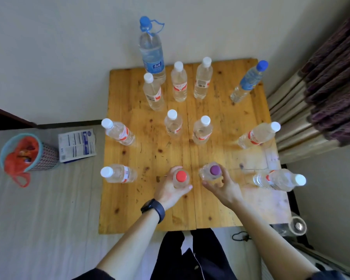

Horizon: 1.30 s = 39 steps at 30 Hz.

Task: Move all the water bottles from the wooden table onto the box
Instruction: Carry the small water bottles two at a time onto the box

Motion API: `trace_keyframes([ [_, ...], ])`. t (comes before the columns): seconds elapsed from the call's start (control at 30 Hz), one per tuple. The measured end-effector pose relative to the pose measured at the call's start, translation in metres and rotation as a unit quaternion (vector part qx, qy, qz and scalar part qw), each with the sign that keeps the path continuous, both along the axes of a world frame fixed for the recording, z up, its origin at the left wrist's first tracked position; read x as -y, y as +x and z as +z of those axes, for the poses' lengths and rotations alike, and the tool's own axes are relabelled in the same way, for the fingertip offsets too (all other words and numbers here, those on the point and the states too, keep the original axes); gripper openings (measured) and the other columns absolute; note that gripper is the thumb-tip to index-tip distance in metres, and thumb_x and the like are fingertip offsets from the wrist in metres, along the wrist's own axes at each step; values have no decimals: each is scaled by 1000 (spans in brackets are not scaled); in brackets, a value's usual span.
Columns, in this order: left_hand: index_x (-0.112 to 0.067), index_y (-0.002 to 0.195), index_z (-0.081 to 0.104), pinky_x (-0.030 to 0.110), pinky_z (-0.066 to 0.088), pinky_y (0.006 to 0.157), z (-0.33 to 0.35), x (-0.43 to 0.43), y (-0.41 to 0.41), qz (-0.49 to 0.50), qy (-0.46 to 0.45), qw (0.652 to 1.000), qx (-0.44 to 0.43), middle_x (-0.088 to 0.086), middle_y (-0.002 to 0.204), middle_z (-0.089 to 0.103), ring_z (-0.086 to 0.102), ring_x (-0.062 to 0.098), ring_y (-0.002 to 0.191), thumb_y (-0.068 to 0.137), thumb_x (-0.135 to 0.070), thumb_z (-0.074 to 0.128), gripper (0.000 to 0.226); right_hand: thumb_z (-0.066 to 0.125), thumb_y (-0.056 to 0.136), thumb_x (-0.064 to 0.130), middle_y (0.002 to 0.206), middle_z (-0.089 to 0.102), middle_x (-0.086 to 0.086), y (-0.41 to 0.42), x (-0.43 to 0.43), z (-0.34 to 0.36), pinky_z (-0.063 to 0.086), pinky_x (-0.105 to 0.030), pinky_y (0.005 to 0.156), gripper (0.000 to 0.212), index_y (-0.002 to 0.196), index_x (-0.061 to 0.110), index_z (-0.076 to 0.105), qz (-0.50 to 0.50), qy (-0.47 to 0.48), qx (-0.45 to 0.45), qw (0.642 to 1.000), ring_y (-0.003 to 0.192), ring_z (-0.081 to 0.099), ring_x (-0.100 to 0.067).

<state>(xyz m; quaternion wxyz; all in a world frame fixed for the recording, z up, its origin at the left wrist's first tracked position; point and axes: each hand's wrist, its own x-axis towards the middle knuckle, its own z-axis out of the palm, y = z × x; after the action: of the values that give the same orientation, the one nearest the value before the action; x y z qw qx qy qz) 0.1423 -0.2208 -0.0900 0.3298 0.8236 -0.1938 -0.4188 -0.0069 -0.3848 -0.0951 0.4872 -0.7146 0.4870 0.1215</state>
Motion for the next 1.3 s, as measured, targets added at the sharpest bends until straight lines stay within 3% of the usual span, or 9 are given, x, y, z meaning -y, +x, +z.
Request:
trace_keyframes([
  [0.1,-41,131,44,27,50,90,-1,6,5,-8,-2,1000,4,-20,121,60,58,8,111,78,-49,79,64,84,69,58,145,53,-1,8,2,-5,45,-29,100,105,152,49,20,-22,3,49,999,128,55,-23],
  [0.23,-44,123,49,31,51,89,2,6,20,6,-9,1000,-25,-20,116,63,60,8,108,76,-52,79,56,86,73,44,107,65,12,26,3,2,42,-9,73,71,132,36,47,-23,-12,69,997,102,63,-18],
  [0.43,-33,119,63,34,50,95,14,-8,52,27,-21,992,-119,-13,117,70,62,11,114,73,-64,77,57,79,63,49,93,74,3,18,15,16,54,-35,79,40,97,31,70,-139,67,131,979,91,70,-20],
  [0.6,-19,95,66,40,53,83,23,-12,51,88,-68,981,-156,3,94,75,72,24,94,72,-50,77,40,83,64,33,96,74,-14,9,10,45,55,-39,72,46,99,7,69,-193,138,227,944,91,71,-34],
  [0.77,-30,79,63,54,51,93,38,-1,46,109,-113,966,-204,11,90,73,70,39,92,71,-44,76,21,87,65,35,89,75,-6,3,-6,74,55,-43,78,44,99,16,66,-251,126,244,928,85,74,-28],
  [0.87,-26,80,60,50,52,83,55,12,36,107,-151,942,-280,14,81,66,67,35,79,71,-33,77,20,87,65,35,85,75,-8,-10,-21,90,55,-34,70,45,96,11,65,-271,123,253,921,77,71,-22],
  [1.0,-16,86,60,44,53,76,74,35,16,58,-158,917,-362,22,85,66,66,38,80,62,-29,80,34,89,60,28,98,72,-24,-46,-50,104,57,-44,73,60,104,-3,62,-313,84,267,908,85,72,-34],
  [1.17,-11,96,57,38,55,70,98,67,-47,-87,-125,900,-408,15,88,70,67,34,75,59,-33,79,49,85,54,12,102,76,-8,-117,-94,120,58,-45,86,57,108,15,66,-462,-5,296,836,95,71,-29],
  [1.3,-13,95,58,37,56,67,116,76,-118,-230,-107,884,-394,19,88,62,65,33,76,58,-33,79,47,93,50,19,98,76,-9,-188,-135,131,55,-52,94,52,97,25,71,-548,-84,304,775,96,72,-29],
])
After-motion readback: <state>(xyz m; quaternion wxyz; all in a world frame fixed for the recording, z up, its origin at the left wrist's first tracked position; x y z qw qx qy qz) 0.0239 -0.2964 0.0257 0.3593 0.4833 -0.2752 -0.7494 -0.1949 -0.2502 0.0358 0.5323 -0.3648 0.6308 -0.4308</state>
